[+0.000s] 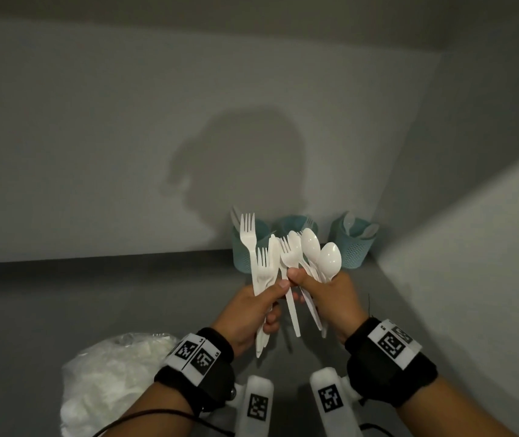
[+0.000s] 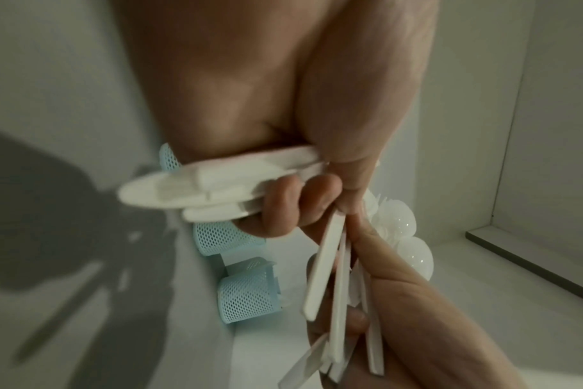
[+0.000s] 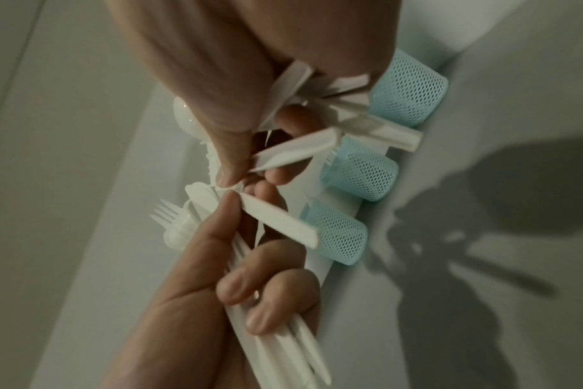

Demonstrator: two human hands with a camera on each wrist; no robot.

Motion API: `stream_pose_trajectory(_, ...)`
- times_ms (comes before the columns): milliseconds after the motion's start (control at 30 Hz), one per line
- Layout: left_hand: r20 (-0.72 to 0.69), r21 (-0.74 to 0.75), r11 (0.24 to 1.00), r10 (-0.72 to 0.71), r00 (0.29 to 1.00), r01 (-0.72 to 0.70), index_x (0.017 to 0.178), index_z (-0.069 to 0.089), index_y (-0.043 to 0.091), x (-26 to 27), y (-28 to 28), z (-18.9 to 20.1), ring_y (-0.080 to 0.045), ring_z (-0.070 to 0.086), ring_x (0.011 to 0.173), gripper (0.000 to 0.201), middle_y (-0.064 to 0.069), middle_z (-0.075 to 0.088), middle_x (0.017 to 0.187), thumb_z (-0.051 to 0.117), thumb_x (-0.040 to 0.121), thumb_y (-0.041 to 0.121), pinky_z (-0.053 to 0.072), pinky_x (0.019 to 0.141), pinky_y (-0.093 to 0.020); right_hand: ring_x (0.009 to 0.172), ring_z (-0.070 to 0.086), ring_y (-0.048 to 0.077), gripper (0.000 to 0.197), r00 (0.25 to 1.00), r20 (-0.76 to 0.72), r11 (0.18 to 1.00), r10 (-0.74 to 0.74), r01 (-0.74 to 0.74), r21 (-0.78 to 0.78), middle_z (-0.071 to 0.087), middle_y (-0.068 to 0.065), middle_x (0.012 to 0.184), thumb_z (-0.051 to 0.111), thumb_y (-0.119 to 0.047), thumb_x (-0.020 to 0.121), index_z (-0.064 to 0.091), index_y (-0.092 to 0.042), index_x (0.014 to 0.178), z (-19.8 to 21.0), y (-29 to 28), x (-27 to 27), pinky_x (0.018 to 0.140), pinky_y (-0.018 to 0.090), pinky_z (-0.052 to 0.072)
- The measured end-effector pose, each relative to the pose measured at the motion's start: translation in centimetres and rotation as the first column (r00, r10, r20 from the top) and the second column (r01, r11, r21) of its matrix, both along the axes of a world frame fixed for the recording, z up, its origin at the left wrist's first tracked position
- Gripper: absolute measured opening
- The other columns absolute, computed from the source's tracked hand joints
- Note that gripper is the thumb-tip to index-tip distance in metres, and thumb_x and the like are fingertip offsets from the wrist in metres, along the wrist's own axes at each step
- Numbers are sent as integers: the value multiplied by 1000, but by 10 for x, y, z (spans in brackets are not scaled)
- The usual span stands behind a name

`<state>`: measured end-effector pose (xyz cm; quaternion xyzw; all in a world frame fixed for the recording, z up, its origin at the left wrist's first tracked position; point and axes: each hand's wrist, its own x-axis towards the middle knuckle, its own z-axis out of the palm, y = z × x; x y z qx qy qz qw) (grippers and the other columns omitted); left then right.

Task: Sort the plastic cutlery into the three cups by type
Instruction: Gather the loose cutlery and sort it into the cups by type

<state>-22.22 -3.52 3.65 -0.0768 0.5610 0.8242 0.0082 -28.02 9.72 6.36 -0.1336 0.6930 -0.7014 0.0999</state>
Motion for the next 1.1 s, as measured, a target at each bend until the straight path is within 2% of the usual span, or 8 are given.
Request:
stream_pose_trajectory(167,-4,-4,1000,-19,1000,19,102,62,9,-7,0,-1,-5,30,42,22,-1,55,65,55,93,27,26,39,-17,91,70,32,8,998,-35,995,43,-40,95,73,21,94,66,-20,86,71,-14,89,-3,-1,-2,88,45,54)
stream_pose_trajectory(267,-12,-71,996,-48,999,47,94,64,11,-10,-2,-2,-6,30,42,19,-8,49,62,57,91,29,27,40,-18,86,70,20,8,995,-50,984,87,-78,161,74,13,94,64,-17,87,70,-21,84,2,1,-10,87,37,53)
stream_pose_trajectory(400,4,-149,987,-59,998,59,85,63,12,-17,0,-2,-5,31,41,18,8,49,46,53,95,24,29,41,-17,66,64,2,16,985,-44,942,164,-143,305,69,2,75,60,-14,89,67,-18,75,9,3,-24,71,19,51)
stream_pose_trajectory(500,6,-146,989,-32,999,33,85,65,9,-26,-1,-6,-5,32,41,23,7,55,54,52,95,24,29,40,-17,70,63,13,13,990,2,933,144,-137,333,68,8,78,59,-15,90,67,-11,80,7,0,-40,74,27,51)
stream_pose_trajectory(733,11,-148,985,94,996,-91,104,66,8,-57,-27,-17,-6,32,43,27,2,55,65,48,97,26,28,40,-17,72,59,20,15,986,-54,942,-156,165,292,64,6,74,61,-19,89,65,-11,78,20,13,-118,68,29,46)
stream_pose_trajectory(867,2,-145,982,122,992,-121,104,66,6,-76,-31,-18,-8,29,44,27,1,51,63,48,97,25,25,40,-19,85,62,31,31,899,-264,827,-348,427,364,66,25,89,58,-22,90,65,8,88,32,34,-185,73,30,39)
stream_pose_trajectory(967,1,-159,979,133,991,-131,103,67,8,-91,-30,-22,-8,29,45,27,2,50,61,47,97,26,26,41,-19,79,57,33,32,853,-356,710,-382,517,477,58,25,79,53,-25,91,55,0,71,27,48,-228,66,28,30)
stream_pose_trajectory(1100,3,-185,974,131,991,-128,102,68,10,-106,-27,-31,-9,30,46,26,2,50,62,48,97,27,26,43,-20,92,59,39,29,820,-426,650,-383,567,505,61,30,92,50,-22,94,57,3,80,11,53,-256,64,29,29)
